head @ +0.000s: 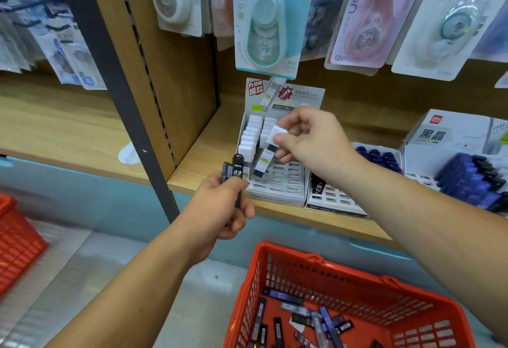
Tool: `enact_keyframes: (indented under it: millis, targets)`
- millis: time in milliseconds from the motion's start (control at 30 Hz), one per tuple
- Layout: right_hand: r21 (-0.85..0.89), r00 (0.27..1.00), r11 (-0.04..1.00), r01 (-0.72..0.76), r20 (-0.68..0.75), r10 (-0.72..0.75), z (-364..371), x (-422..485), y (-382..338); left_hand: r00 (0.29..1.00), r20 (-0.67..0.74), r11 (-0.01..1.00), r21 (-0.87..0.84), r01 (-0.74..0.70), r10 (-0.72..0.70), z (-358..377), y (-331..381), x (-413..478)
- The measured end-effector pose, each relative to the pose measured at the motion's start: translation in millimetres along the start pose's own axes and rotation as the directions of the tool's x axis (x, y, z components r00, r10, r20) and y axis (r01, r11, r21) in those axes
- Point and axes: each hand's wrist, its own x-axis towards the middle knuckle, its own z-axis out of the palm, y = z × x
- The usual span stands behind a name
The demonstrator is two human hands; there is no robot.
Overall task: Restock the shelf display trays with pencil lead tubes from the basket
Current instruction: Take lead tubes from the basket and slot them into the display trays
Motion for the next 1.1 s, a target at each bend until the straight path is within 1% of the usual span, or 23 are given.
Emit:
enact_keyframes:
  millis: [67,167,300,467,600,633,733,767,800,867,933,1000,1100]
  targets:
    - [-0.042,1.000,0.999,0.021,-0.010,-0.021,4,4,6,1.000,0.016,1.000,0.006,0.004,-0.004,0,0,1]
    - [-0.117,0.997,0.991,0.071,-0.020,-0.073,6,8,13,1.000,0.001,1.000,0.025,0.000,0.000,-1,-2,3]
    - [-0.142,0.995,0.985,0.099,0.002,-0.099,7,10,16,0.999,0.000,0.999,0.015,-0.032,0.032,-3,-6,6]
    - [-0.248,0.988,0.956,0.155,0.060,-0.144,8,6,18,0.999,-0.003,0.999,0.000,-0.032,0.032,-3,-7,8]
    - [-0.301,0.987,0.941,0.156,0.021,-0.157,12,5,23,0.999,-0.007,0.999,0.015,-0.035,0.035,-2,-4,6]
    - [-0.351,0.987,0.923,0.159,0.032,-0.158,11,5,21,0.999,-0.006,0.999,0.021,-0.045,0.045,-2,-3,5]
    - [-0.481,0.982,0.858,0.179,0.143,-0.125,6,4,10,0.998,0.003,0.998,0.016,-0.064,0.064,2,1,2]
    - [-0.476,0.980,0.860,0.184,0.152,-0.126,2,1,4,0.998,0.013,0.998,0.006,-0.066,0.066,5,3,1]
    - [-0.428,0.982,0.887,0.172,0.142,-0.122,-3,-4,-1,0.998,0.024,0.998,-0.006,-0.065,0.065,9,5,1]
    - [-0.226,0.989,0.971,0.074,0.139,-0.042,-17,-13,-11,0.996,0.052,0.997,-0.034,-0.070,0.072,19,8,0]
    - [-0.037,0.974,0.998,-0.053,0.217,0.059,-34,-26,-16,0.989,0.099,0.993,-0.054,-0.101,0.106,31,11,-2]
    - [0.018,0.968,0.996,-0.083,0.237,0.077,-51,-39,-14,0.978,0.158,0.990,-0.038,-0.132,0.137,46,14,-3]
    - [0.044,0.982,0.993,-0.114,0.159,0.105,-79,-53,-10,0.970,0.189,0.988,0.008,-0.157,0.152,65,15,-2]
